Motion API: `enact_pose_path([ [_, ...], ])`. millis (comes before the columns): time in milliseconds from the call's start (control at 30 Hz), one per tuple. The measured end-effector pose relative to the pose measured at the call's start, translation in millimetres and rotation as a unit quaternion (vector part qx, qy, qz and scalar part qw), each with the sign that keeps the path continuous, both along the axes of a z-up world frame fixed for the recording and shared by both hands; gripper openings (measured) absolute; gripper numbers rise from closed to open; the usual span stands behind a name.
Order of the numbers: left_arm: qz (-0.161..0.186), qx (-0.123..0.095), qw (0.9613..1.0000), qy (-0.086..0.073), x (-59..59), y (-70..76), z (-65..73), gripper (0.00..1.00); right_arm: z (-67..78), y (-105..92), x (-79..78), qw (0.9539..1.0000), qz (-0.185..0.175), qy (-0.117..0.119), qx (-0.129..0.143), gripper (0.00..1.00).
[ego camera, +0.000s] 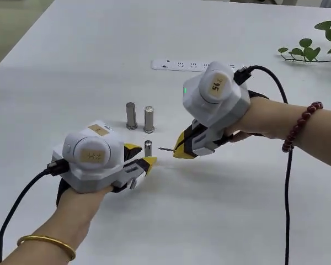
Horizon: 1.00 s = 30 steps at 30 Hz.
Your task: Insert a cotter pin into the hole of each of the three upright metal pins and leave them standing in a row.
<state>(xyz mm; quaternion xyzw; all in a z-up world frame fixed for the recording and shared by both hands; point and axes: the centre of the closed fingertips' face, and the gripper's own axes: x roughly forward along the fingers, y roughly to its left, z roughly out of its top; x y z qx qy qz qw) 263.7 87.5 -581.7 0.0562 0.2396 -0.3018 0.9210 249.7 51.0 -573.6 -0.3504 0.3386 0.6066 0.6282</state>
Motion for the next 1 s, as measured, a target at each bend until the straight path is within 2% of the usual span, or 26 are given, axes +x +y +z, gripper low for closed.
enact_pose_path([
  [167,0.001,-0.002,1.0000,0.000,4.8,-3.2,-2.3,0.13,0.4,2.3,4.4,1.0000,0.000,0.000,0.000,0.00],
  [400,0.005,-0.002,1.0000,0.006,6.8,-1.0,-7.1,0.10,0.6,8.3,7.6,0.9999,0.009,-0.003,-0.004,0.00],
  [633,-0.002,0.000,1.0000,0.005,7.7,-0.9,-7.9,0.06,0.3,10.7,6.9,0.9998,0.017,-0.002,-0.009,0.00],
  [1000,-0.006,-0.005,1.0000,0.002,7.6,-1.8,-8.4,0.06,-0.4,14.4,8.2,0.9996,0.025,-0.007,-0.015,0.00],
])
